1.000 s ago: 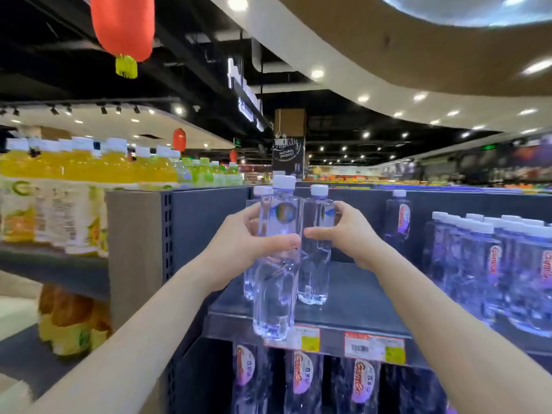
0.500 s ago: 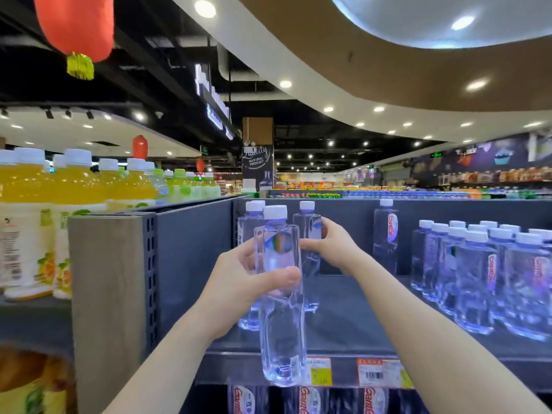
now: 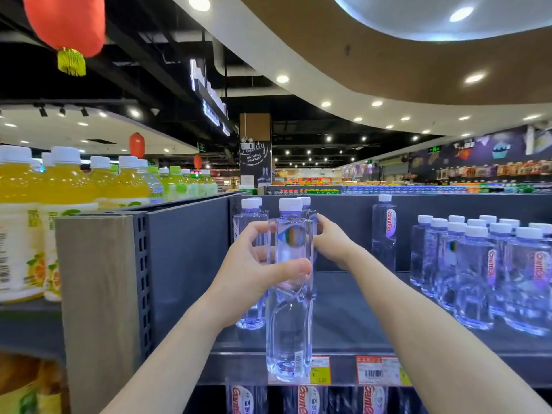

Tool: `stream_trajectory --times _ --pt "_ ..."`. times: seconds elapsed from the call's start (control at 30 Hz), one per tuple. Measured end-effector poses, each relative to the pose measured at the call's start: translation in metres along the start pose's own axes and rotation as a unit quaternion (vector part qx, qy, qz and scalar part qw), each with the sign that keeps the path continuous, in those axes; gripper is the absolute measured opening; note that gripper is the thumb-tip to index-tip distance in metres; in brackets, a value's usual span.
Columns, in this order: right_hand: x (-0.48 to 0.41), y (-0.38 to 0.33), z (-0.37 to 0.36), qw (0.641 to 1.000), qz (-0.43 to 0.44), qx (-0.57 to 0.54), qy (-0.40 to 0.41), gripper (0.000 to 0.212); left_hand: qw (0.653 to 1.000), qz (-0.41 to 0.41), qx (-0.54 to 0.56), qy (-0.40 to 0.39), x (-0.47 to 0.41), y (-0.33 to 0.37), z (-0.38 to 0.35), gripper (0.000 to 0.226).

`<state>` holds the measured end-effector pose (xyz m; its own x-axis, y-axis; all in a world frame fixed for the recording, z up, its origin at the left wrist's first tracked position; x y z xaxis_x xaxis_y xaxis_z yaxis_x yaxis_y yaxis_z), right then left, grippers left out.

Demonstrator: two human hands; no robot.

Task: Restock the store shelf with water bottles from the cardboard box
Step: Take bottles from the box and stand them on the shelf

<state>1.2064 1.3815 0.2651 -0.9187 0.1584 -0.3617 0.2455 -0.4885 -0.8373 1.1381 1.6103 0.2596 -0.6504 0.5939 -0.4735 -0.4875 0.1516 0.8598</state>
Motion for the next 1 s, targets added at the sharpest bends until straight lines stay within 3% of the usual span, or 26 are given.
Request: stream_trajectory --times 0.1,0.2,0.23,0.27,0.37,0.47,0.53,0.57,0.67,0.73,0.87,1.0 --pt "-0.001 0.003 -0.005 1.000 -0.010 0.001 -0.010 0.056 1.000 -0.009 0.019 -0.008 -0.002 0.007 -0.006 0.071" --pt "0.002 0.011 0.001 0.998 -0.053 -0.005 0.012 0.100 1.000 -0.029 0.012 0.003 -0.009 0.016 -0.007 0.076" --pt "0.010 0.008 0.004 0.998 -0.063 -0.004 0.024 0.105 0.999 -0.036 0.007 0.007 -0.012 0.020 -0.007 0.078" --pt "0.018 0.002 0.009 0.997 -0.059 0.000 0.043 0.102 0.999 -0.042 0.006 0.010 -0.014 0.023 -0.008 0.078" --pt "0.055 -0.015 0.025 0.993 -0.015 -0.077 0.084 0.065 0.998 -0.062 0.027 0.012 -0.022 0.029 -0.017 0.066" --pt "0.092 -0.034 0.012 0.978 0.023 -0.201 -0.048 0.046 0.997 -0.067 0.020 0.027 -0.029 0.024 -0.026 0.060" --pt "0.114 -0.038 0.003 0.969 0.045 -0.210 -0.121 0.040 0.997 -0.060 0.021 0.035 -0.034 0.018 -0.029 0.059" --pt "0.120 -0.038 0.002 0.970 0.053 -0.197 -0.134 0.040 0.997 -0.056 0.028 0.037 -0.036 0.013 -0.031 0.059" --pt "0.127 -0.034 -0.003 0.983 0.050 -0.108 -0.138 0.073 0.998 -0.039 0.039 0.044 -0.042 -0.003 -0.039 0.060" --pt "0.128 -0.031 -0.008 0.990 0.046 -0.068 -0.117 0.084 0.998 -0.021 0.041 0.045 -0.046 -0.015 -0.043 0.060" --pt "0.125 -0.025 -0.010 0.991 0.054 -0.102 -0.062 0.074 0.999 0.005 0.018 0.034 -0.053 -0.028 -0.044 0.057" --pt "0.125 -0.027 -0.011 0.990 0.075 -0.114 -0.037 0.066 0.993 0.023 -0.096 0.060 -0.045 -0.032 -0.039 0.044"
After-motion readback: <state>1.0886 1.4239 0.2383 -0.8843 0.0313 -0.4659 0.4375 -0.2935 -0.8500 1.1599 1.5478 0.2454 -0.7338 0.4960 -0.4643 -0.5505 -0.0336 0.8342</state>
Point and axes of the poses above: each hand's wrist, its own x-axis away from the middle knuckle, its own z-axis out of the back of the hand, y = z × x, the point moved 7 cm from there along -x, towards the middle knuckle, and after that the axes turned 6 degrees about -y, right-handed, at the moved point
